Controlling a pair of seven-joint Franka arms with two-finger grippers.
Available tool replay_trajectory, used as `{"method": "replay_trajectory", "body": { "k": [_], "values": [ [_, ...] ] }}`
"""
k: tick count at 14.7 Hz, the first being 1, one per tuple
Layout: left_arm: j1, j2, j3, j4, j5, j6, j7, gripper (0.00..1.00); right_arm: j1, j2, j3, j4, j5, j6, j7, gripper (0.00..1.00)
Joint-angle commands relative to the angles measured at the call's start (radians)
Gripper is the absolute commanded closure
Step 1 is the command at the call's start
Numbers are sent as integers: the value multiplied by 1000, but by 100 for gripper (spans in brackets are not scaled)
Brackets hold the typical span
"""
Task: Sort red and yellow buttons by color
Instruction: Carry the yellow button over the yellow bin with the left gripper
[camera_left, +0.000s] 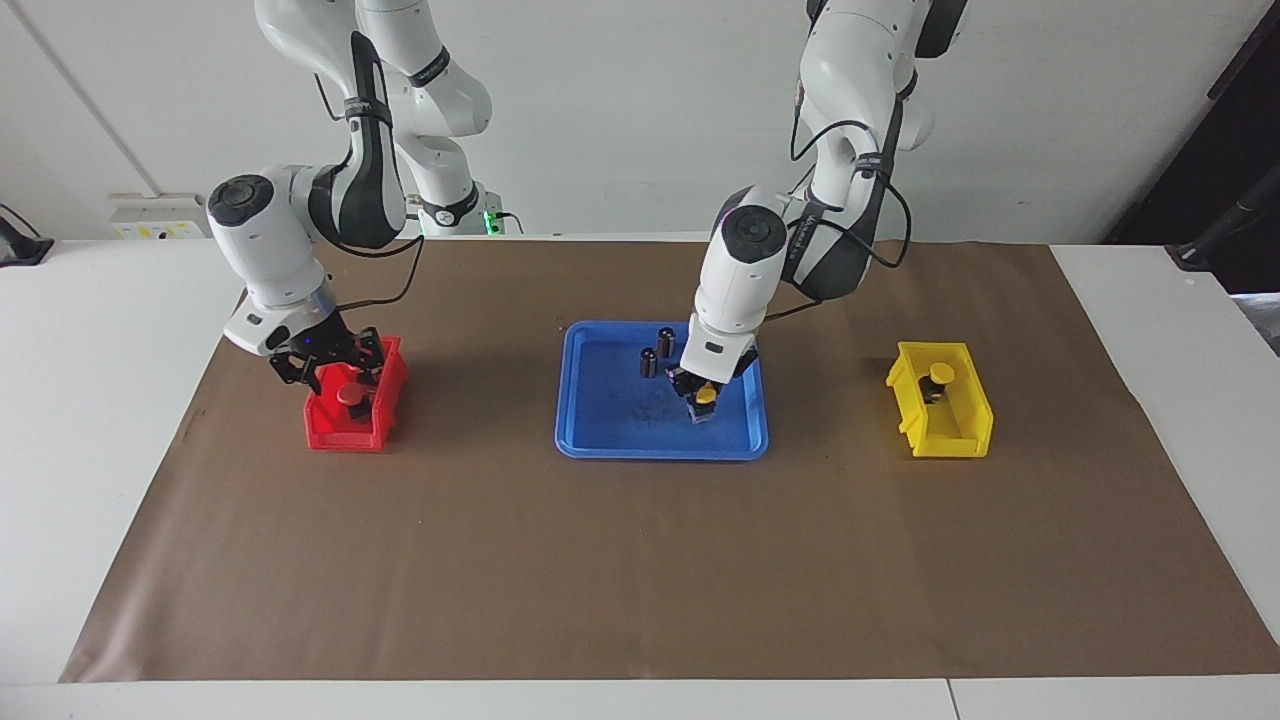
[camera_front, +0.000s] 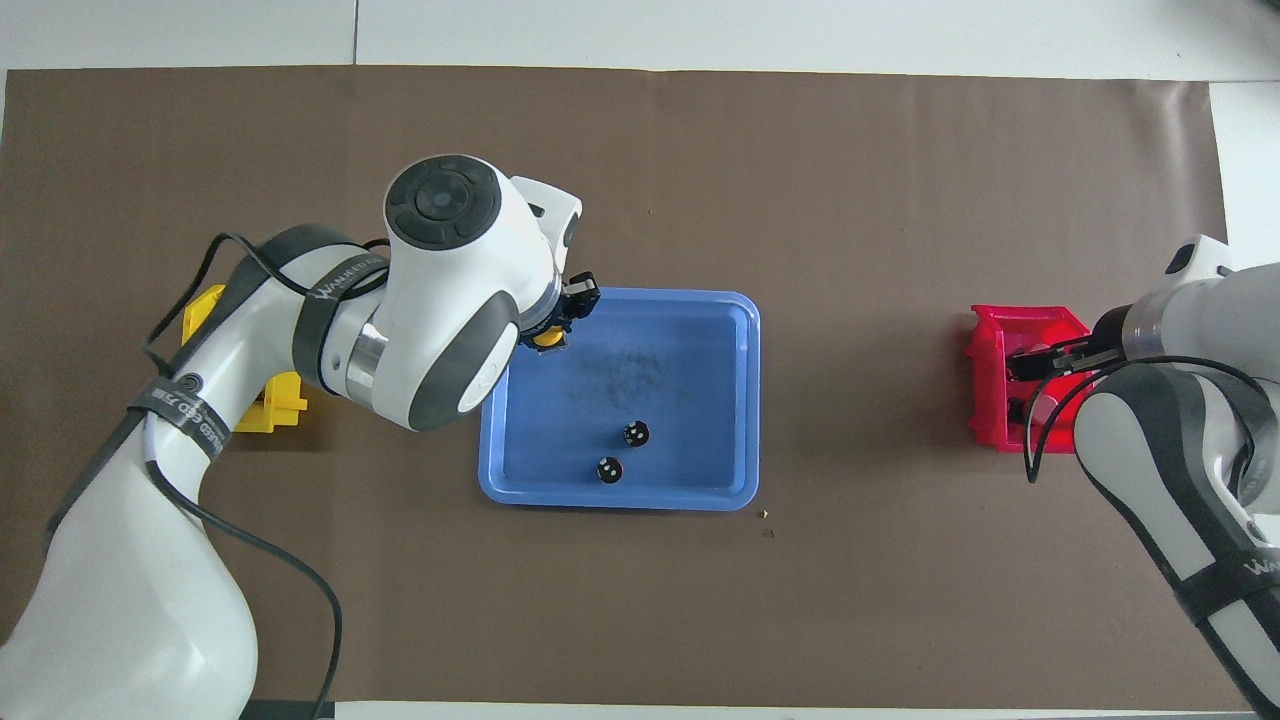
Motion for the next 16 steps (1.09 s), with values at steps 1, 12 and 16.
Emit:
{"method": "replay_trajectory", "body": {
  "k": [1,12,16],
  "values": [
    [119,-64,10,69,-48,-188,236,99,-4,-11,35,142,6,-164,52,0],
    [510,-139,13,-97,-21,-85,791,99,-54,-11,28,601,-9,-714,231,0],
    [518,-164,15,-181,21,-25,829,99,42,21,-97,610,-26,-729,222,0]
  ]
}}
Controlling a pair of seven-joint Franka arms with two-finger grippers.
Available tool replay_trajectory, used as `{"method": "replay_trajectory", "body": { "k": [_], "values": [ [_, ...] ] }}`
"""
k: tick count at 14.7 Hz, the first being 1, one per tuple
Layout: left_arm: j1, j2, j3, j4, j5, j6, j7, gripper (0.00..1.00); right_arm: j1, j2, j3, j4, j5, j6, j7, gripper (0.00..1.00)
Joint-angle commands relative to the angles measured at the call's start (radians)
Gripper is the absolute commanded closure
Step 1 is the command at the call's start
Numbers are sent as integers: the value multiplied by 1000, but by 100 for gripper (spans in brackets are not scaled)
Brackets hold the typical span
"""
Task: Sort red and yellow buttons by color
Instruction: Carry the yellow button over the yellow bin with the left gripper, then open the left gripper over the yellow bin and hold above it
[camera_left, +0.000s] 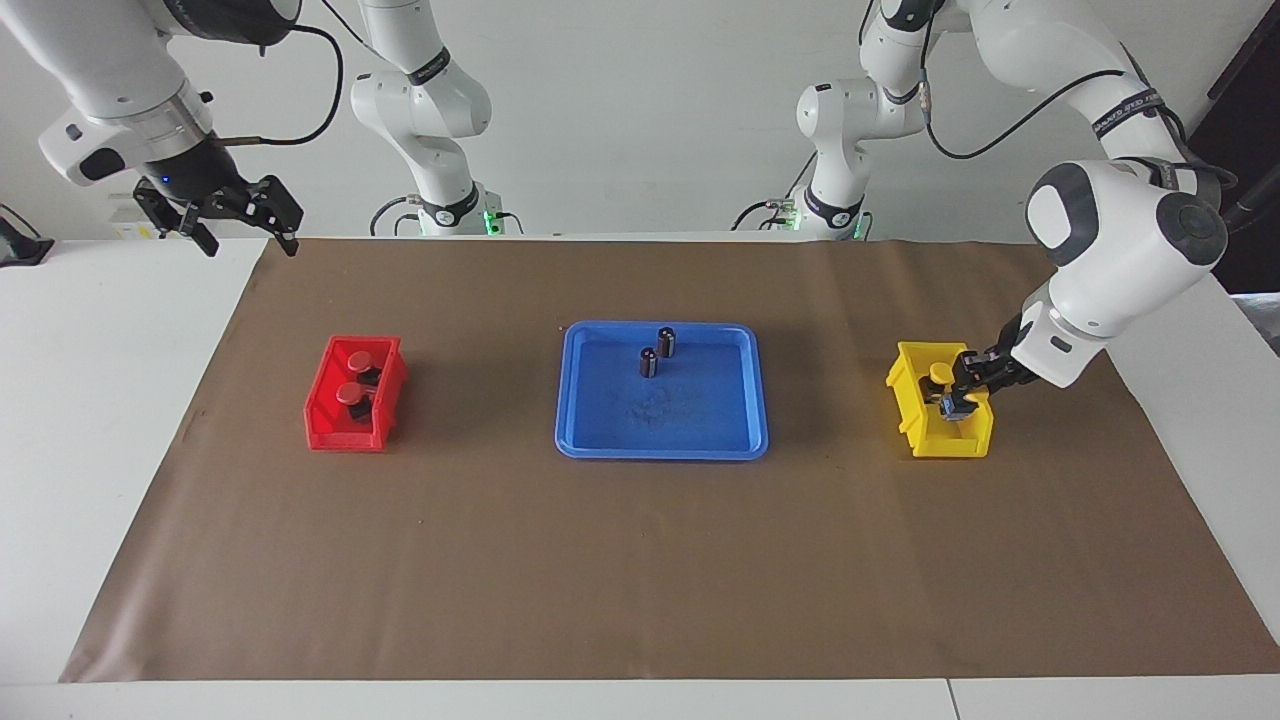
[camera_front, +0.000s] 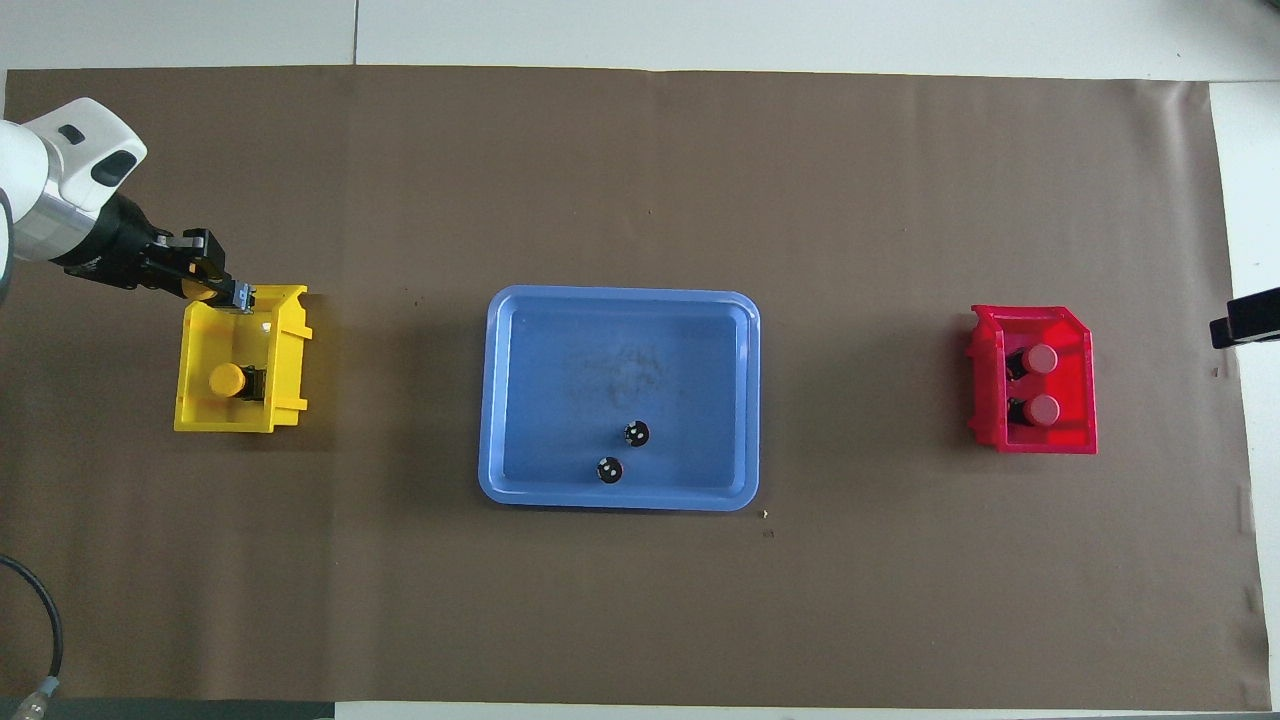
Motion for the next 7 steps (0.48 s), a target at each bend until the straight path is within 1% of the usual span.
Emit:
{"method": "replay_trajectory", "body": {
  "k": [1,2,4,7],
  "values": [
    [7,-57,-6,-106,24,66,16,99,86,39,-97,33,-20,-23,7,0],
    [21,-66,-6,-129,24,97,16,99,88,20,-82,21,-20,-21,14,0],
    [21,-69,-8,-164,24,132,16,99,86,13,-58,22,-21,-21,14,0],
    [22,-71,-8,-205,24,175,16,99,86,11,-59,21,-21,-32,14,0]
  ]
}}
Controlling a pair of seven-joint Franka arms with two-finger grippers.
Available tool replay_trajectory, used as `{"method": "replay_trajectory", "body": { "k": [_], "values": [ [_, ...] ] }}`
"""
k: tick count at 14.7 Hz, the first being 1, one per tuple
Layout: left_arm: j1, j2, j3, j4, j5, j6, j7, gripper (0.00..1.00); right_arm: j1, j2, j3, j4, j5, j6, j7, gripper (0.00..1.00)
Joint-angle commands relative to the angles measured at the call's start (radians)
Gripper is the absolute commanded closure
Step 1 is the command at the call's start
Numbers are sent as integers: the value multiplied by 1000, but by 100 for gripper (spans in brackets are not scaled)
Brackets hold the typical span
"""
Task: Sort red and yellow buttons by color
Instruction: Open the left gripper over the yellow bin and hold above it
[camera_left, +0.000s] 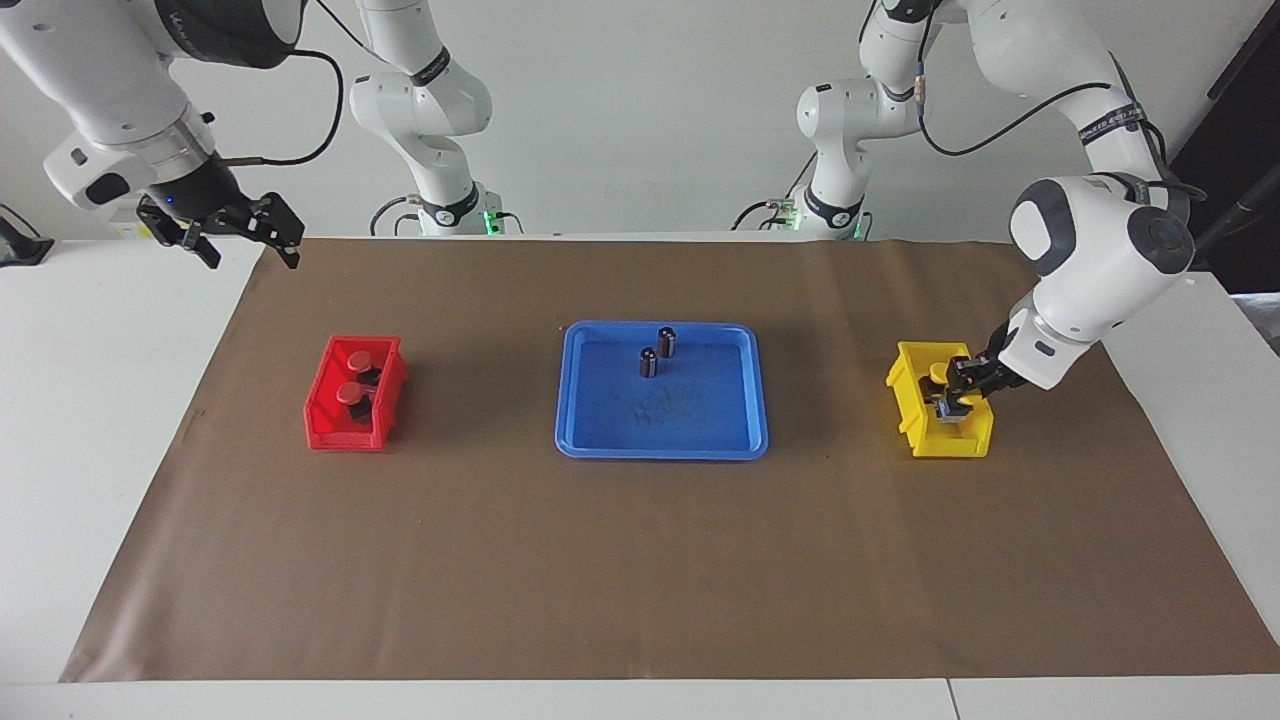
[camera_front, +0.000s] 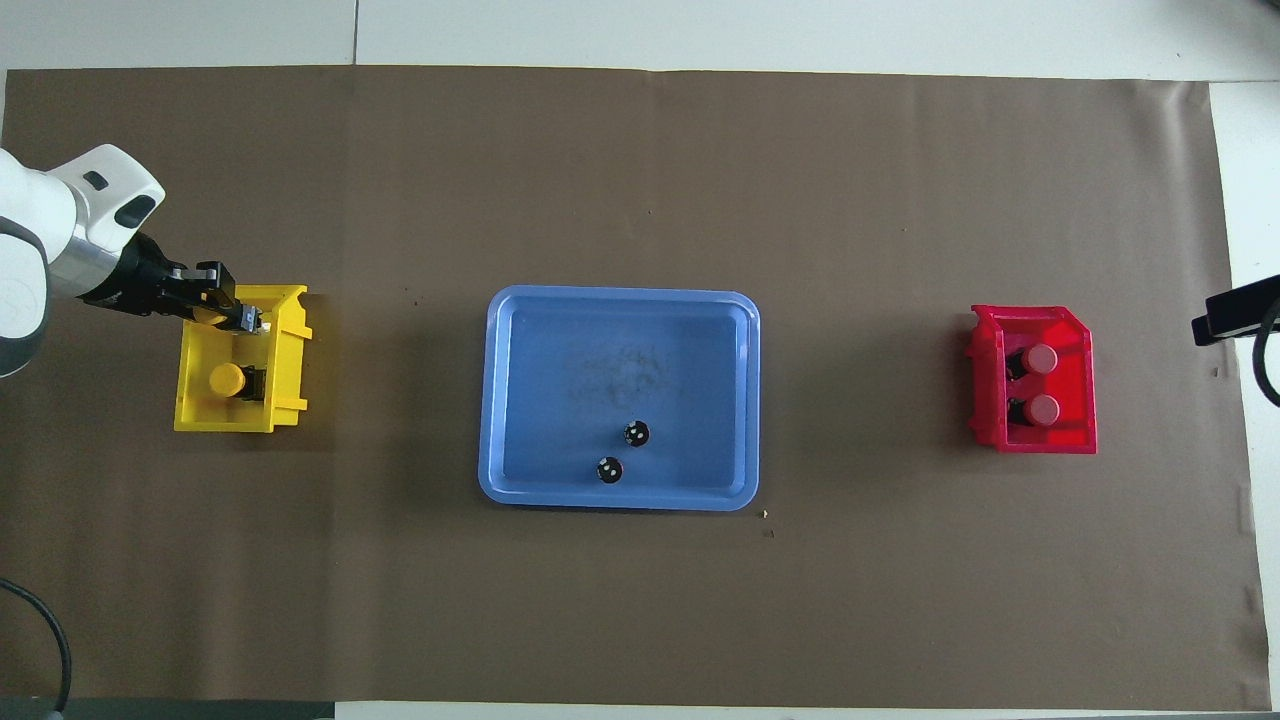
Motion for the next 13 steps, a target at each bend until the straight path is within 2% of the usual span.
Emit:
{"method": "replay_trajectory", "body": {
  "k": [1,5,6,7,8,9,13],
  "values": [
    [12,-39,-8,-83,18,88,11,99,-5,-3,4,11,-11,-21,11,0],
    [23,-25,-8,-142,18,197,14,99,-1,-3,4,8,-13,-19,13,0],
    [30,-22,-8,-142,18,205,14,95,-1,-3,4,8,-13,-19,13,0],
    [32,-22,-8,-142,18,211,14,83,3,-3,4,8,-13,-19,13,0],
    [32,-22,-8,-142,18,212,13,66,4,-3,4,8,-13,-19,13,0],
    [32,-20,-8,-142,18,217,6,43,3,-3,4,8,-13,-19,13,0],
    [30,-15,-8,-139,18,217,5,36,-2,-9,6,2,-13,-18,13,0]
  ]
}}
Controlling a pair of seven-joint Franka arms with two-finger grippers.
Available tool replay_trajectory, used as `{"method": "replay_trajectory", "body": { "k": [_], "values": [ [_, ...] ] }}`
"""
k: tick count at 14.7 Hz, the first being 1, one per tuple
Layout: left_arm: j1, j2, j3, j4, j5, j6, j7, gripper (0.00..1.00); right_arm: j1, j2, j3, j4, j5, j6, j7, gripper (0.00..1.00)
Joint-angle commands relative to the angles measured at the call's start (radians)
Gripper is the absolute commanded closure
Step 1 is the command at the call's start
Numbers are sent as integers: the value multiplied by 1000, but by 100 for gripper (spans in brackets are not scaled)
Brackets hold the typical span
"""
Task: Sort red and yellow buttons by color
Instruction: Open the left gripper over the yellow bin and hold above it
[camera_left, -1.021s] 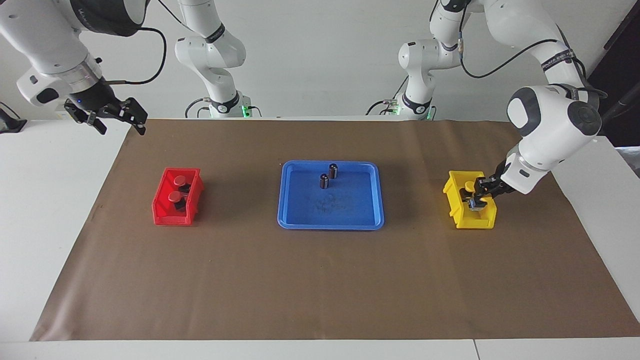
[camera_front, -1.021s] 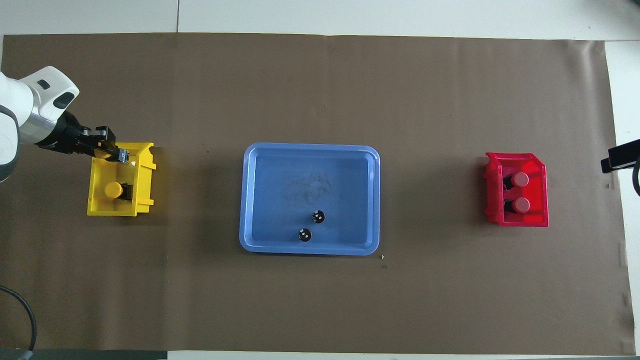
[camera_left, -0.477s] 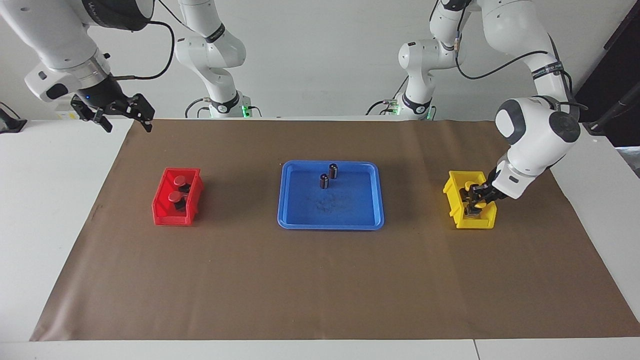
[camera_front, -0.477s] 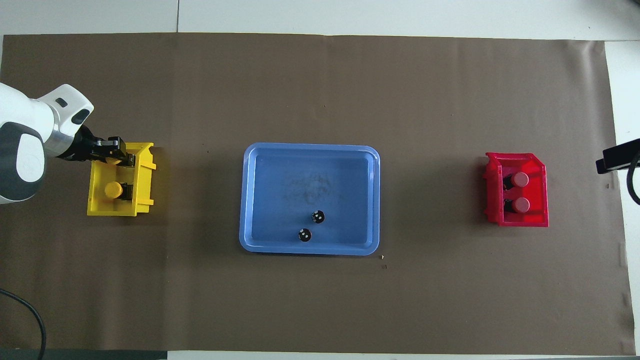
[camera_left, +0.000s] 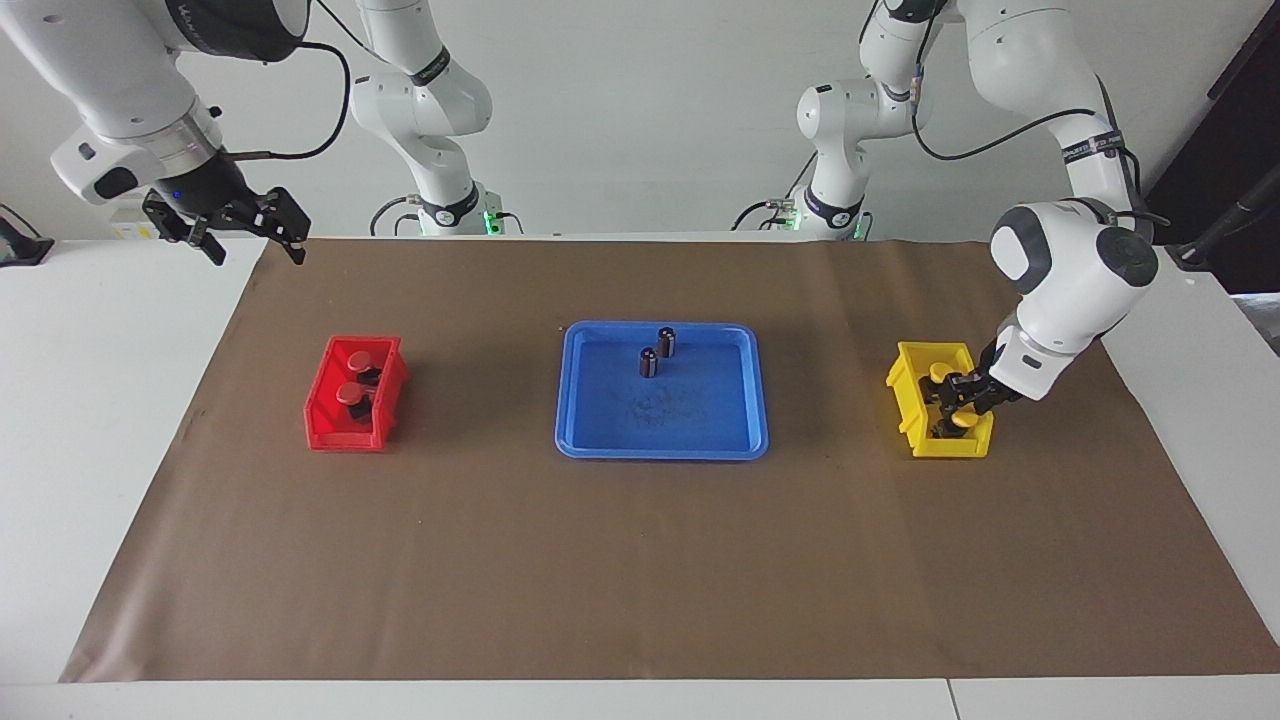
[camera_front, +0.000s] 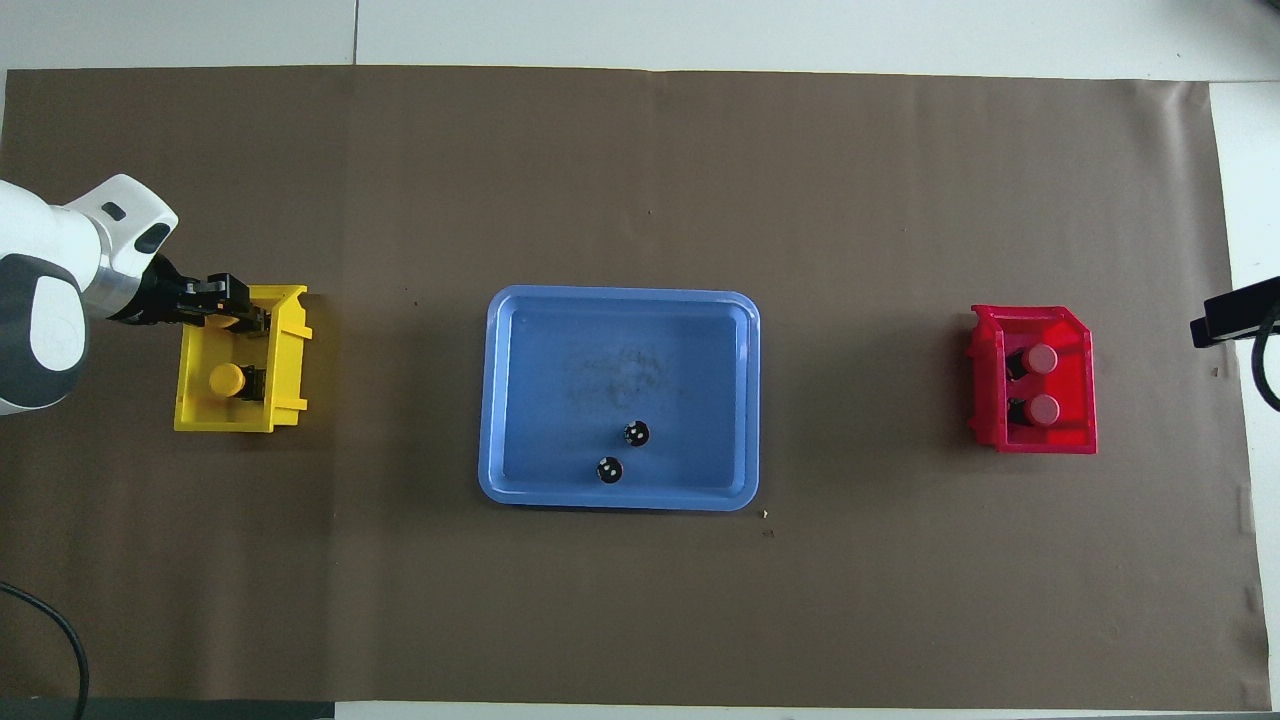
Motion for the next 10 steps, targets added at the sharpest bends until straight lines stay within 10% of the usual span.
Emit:
{"method": "replay_trajectory", "body": {
  "k": [1,5,10],
  "values": [
    [8,-15,-7,-18,17,22,3,34,-1,-8,6,1,-12,-12,13,0],
    [-3,-23,-7,104,19,-149,14,0,-1,-9,6,-3,-12,-9,11,0],
    [-32,-56,-19,348,97,-467,57,0,-4,-9,6,-3,-11,-12,10,0]
  ]
}}
